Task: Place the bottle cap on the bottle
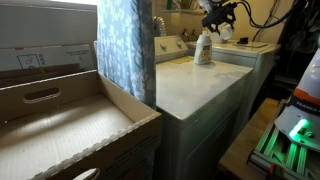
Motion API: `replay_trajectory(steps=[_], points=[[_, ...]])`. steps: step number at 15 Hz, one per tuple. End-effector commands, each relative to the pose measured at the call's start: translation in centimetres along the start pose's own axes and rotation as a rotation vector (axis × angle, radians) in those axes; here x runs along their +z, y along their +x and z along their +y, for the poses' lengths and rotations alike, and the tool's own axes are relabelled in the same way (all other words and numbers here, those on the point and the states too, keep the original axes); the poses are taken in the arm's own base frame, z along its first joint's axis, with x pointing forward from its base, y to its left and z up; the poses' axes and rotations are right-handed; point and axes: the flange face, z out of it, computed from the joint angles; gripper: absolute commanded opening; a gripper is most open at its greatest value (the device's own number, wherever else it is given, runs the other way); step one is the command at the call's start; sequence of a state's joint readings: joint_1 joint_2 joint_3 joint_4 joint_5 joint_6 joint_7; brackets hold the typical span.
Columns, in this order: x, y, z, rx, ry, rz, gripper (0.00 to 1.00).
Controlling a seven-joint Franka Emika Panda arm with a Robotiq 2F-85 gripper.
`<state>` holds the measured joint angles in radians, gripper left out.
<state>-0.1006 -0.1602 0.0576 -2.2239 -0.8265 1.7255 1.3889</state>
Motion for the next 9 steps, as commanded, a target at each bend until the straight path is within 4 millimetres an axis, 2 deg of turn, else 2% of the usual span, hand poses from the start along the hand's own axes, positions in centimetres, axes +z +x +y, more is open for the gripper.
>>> replay_trajectory(steps=[1,4,9], points=[[-1.2,-0.7,-1.2,0.058,-0.132,0.145,0.48],[-1.8,-0.7,-2.5,0.107,-0.208,0.288,0.48],[-2.4,-0.5,-6.1,0.186,-0.303,0.541,0.48]])
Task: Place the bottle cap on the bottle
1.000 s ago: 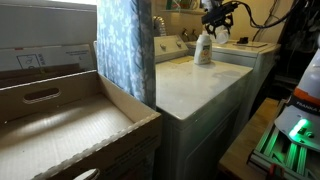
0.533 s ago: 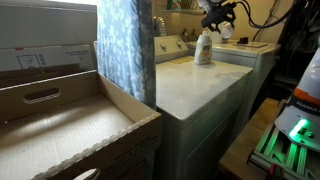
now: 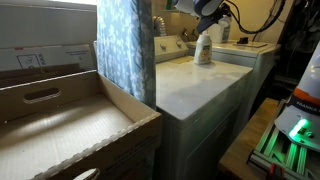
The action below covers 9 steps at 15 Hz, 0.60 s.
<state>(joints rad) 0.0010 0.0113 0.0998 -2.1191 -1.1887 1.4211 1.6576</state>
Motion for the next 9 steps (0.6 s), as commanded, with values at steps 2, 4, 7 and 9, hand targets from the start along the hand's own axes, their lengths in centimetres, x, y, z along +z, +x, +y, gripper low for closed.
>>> replay_trajectory(steps=[2,4,7,9], points=[[-1.5,-0.4,-3.6,0.083,-0.099,0.224,0.48],[-2.0,-0.9,-4.9,0.088,-0.121,0.292,0.48],[-2.5,-2.2,-7.1,0.083,-0.069,0.343,0.48],[-2.4,-3.1,-8.5,0.076,-0.051,0.355,0.48]])
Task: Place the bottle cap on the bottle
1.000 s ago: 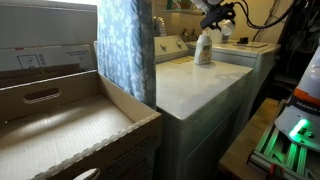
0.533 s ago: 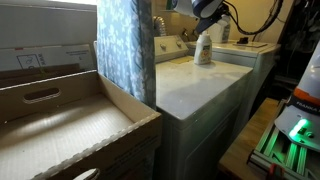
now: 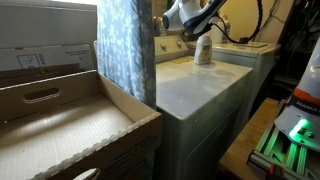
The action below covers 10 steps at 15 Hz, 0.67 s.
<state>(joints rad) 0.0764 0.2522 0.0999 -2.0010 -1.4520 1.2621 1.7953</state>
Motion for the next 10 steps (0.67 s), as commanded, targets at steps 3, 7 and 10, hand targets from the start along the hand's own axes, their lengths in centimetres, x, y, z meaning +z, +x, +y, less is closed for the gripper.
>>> replay_trajectory(steps=[3,7,10], points=[[-0.4,-0.9,-1.0,-0.008,0.005,0.011,0.73],[-0.5,-1.2,-1.3,0.033,0.032,0.049,0.48],[-0.4,-2.4,-2.5,0.074,0.049,0.078,0.48]])
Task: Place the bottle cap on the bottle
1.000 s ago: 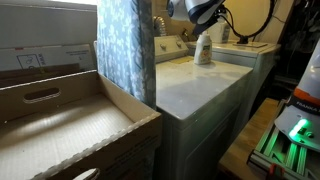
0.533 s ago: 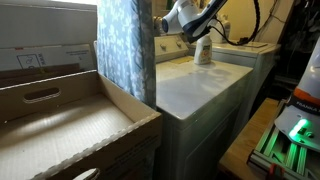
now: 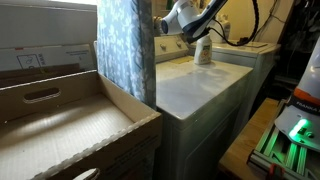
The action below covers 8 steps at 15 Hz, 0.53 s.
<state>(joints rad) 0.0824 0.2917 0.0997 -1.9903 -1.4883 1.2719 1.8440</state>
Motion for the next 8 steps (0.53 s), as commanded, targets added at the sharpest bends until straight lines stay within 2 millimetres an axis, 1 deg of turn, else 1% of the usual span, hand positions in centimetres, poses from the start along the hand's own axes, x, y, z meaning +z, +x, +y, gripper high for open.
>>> replay_trajectory(steps=[1,6,8], points=[[0.2,-1.9,-1.5,0.06,0.031,0.05,0.48],[-0.1,-2.9,-2.7,0.15,0.06,0.109,0.48],[-0.1,-3.5,-3.0,0.15,0.061,0.125,0.48]])
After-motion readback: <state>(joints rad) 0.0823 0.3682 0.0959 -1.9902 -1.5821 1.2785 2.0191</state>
